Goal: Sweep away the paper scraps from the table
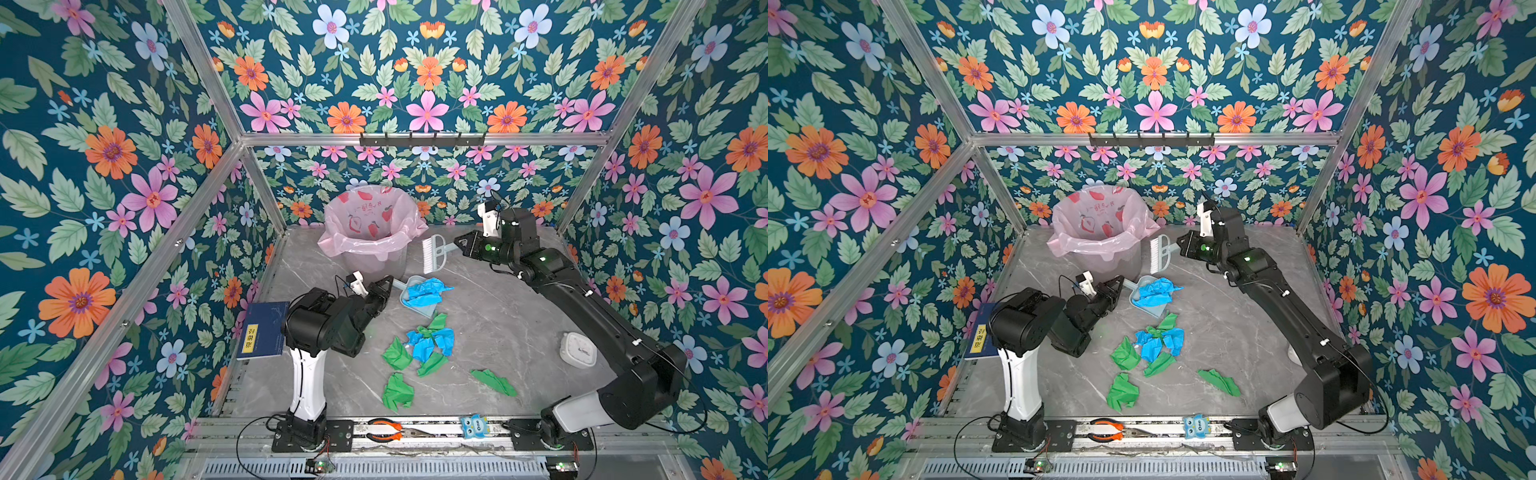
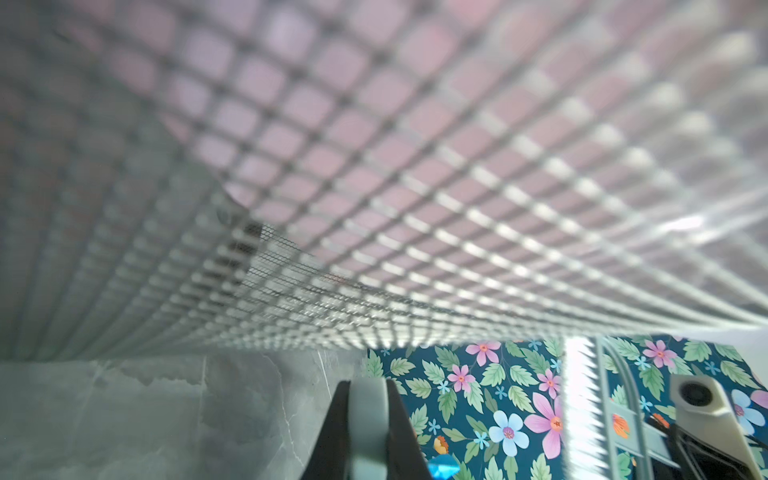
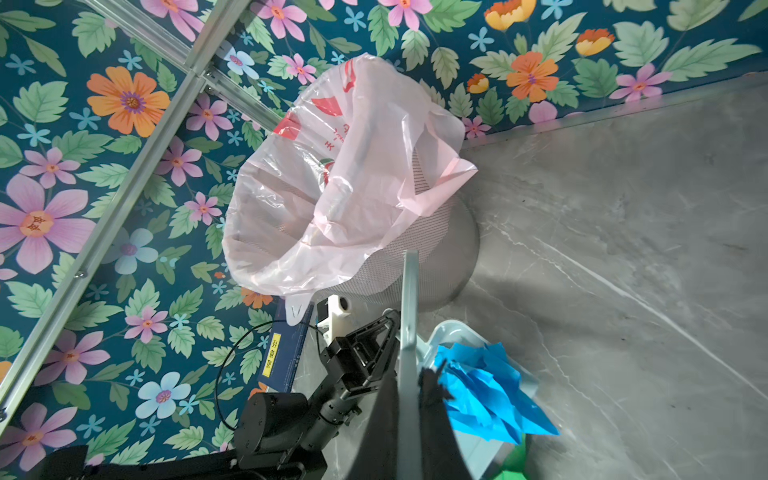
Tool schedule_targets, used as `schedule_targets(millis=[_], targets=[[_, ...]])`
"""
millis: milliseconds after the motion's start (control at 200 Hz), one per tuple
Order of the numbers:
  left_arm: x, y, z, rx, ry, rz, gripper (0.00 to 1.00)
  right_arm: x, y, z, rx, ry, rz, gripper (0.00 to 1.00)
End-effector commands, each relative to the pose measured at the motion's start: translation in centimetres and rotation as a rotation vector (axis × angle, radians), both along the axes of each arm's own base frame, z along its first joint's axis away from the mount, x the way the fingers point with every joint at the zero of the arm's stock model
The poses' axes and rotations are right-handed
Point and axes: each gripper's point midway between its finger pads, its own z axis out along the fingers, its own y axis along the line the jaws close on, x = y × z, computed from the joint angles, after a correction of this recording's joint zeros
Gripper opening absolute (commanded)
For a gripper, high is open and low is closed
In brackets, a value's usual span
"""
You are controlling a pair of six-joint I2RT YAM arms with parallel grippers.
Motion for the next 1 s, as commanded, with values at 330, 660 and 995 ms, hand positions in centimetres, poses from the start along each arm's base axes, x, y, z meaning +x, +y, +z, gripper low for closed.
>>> schedule_targets(millis=[330, 660, 995], targets=[[-3.6, 1.8, 3.7, -0.062, -0.049, 0.012, 0.0, -1.0, -3.3, 1.4, -0.054, -0.027, -0.077, 0.0], [-6.3, 3.1, 6.3, -0.1, -0.083, 0.012, 0.0, -1.4, -4.9, 1.5, -0.068, -0.025, -0.109, 0.0], [-7.9, 4.1, 8.6, -0.143, -0.072, 0.02, 0.0, -1.8, -6.1, 1.2, -0.086, -0.01, -0.137, 0.0]])
